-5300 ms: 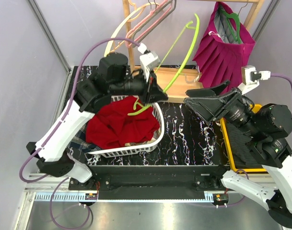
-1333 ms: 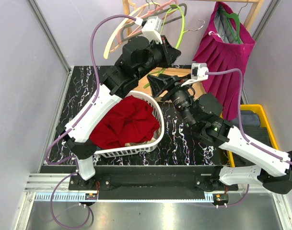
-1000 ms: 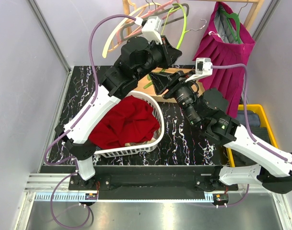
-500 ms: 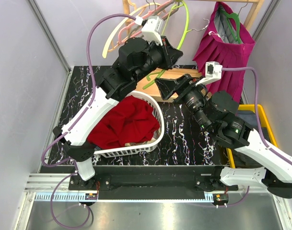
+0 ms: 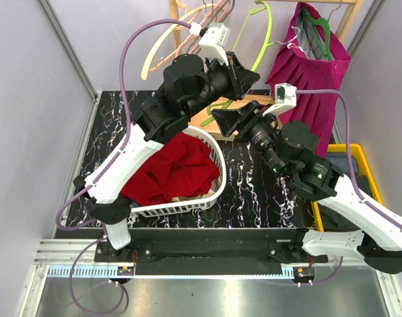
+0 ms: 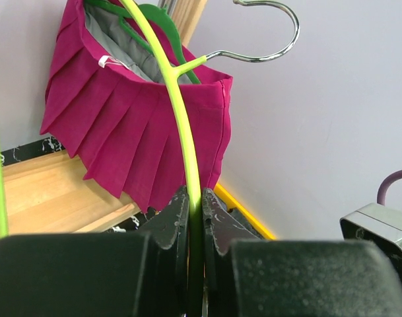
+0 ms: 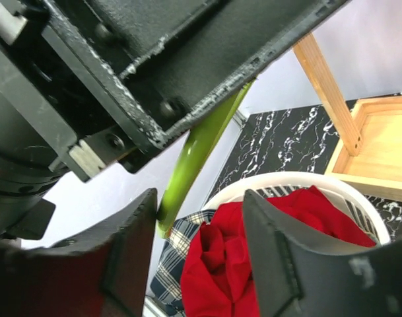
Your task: Remove the skirt from the hanger
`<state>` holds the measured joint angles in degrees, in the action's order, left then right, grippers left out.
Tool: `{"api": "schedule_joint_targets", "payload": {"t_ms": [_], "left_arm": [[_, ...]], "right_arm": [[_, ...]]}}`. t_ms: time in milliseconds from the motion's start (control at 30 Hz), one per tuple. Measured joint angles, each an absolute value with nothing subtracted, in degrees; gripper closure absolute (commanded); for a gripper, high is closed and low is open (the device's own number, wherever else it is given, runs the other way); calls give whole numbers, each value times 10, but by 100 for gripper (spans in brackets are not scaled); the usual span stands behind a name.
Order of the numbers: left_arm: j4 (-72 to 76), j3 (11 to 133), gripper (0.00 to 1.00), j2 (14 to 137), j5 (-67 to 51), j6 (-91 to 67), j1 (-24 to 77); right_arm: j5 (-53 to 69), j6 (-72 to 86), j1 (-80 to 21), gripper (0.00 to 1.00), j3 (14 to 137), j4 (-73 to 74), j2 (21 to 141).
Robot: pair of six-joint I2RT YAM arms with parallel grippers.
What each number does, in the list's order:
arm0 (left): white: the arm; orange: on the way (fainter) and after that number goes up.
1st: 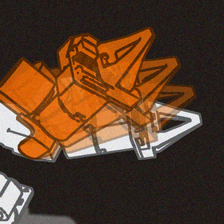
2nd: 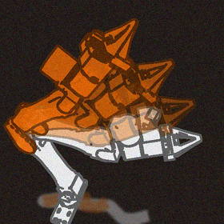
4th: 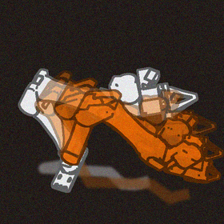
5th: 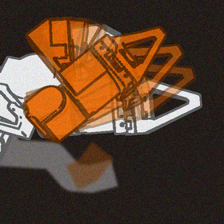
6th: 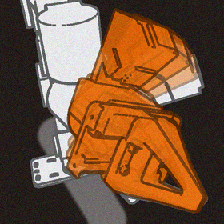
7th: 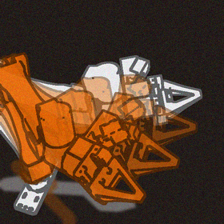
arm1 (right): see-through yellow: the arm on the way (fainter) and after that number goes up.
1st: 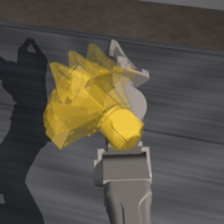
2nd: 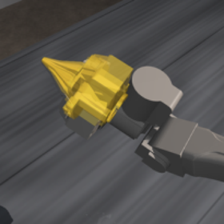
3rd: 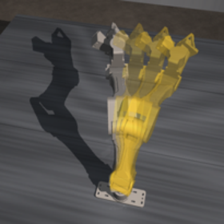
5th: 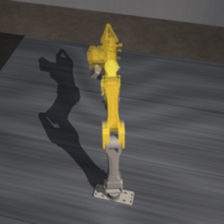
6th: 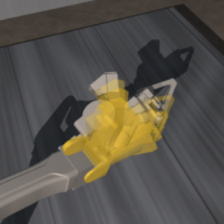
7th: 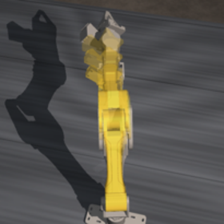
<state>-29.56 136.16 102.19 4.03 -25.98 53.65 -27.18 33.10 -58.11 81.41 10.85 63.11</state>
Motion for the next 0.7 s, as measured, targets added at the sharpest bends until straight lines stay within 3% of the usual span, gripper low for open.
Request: {"api": "schedule_joint_targets", "payload": {"t_ms": [467,633,700], "left_arm": [[-298,1376,100,1035,62,-256,562],[-288,1387,100,1049,87,-242,581],[-288,1388,100,1054,109,-236,585]], "right_arm": [[-258,340,-576,46,851,138,640],[-254,338,-570,77,869,173,639],[-259,336,-568,84,870,189,638]]}}
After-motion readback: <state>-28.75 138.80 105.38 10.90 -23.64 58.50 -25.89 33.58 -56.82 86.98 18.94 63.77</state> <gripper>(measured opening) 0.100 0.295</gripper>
